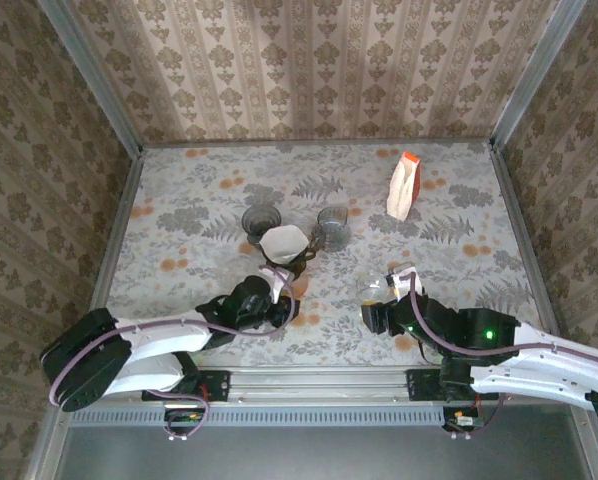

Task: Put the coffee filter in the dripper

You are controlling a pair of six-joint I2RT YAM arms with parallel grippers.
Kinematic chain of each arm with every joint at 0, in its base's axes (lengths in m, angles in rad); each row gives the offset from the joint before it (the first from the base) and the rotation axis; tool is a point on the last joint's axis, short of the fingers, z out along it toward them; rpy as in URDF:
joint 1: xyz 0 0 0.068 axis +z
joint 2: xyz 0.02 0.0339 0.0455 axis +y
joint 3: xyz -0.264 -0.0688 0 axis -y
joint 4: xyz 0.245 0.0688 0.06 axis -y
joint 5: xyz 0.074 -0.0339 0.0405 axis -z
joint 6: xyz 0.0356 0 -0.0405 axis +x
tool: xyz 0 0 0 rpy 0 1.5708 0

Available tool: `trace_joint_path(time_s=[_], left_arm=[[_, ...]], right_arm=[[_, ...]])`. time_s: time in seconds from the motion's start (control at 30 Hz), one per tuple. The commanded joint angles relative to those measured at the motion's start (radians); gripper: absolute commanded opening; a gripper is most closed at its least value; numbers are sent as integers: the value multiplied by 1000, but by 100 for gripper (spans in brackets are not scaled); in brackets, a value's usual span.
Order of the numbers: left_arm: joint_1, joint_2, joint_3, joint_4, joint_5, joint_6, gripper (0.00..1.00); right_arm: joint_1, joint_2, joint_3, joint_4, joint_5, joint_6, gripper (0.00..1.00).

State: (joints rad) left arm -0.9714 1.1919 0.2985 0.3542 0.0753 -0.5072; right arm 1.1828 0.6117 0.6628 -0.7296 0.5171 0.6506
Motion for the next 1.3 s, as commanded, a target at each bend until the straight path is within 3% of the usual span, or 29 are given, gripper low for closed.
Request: trace_joint_path(time_s=[0.0, 0.27, 0.47, 0.7, 0.9, 1.07, 1.27], left_arm=[[14, 13, 24, 34, 32, 32, 21], [25, 11, 8, 50, 44, 18, 21], [-13, -65, -7, -20, 19, 9, 28], [-90, -220, -19, -184, -35, -31, 35], [-161, -493, 19, -484, -133, -70, 37], [-163, -692, 106, -672, -207, -129, 43], [-60, -651, 270, -780, -195, -122, 44]], right_arm=[[-5, -21, -18, 18, 25, 0, 81], [-5, -18, -23, 25, 23, -2, 81], [-6, 2, -23, 46, 15, -9, 81], [-6, 44, -9, 79, -8, -24, 82], [-11, 106, 5, 126, -39, -41, 84], [-134, 217, 33, 212, -198, -68, 82], [-317, 337, 110, 323, -430, -131, 74]])
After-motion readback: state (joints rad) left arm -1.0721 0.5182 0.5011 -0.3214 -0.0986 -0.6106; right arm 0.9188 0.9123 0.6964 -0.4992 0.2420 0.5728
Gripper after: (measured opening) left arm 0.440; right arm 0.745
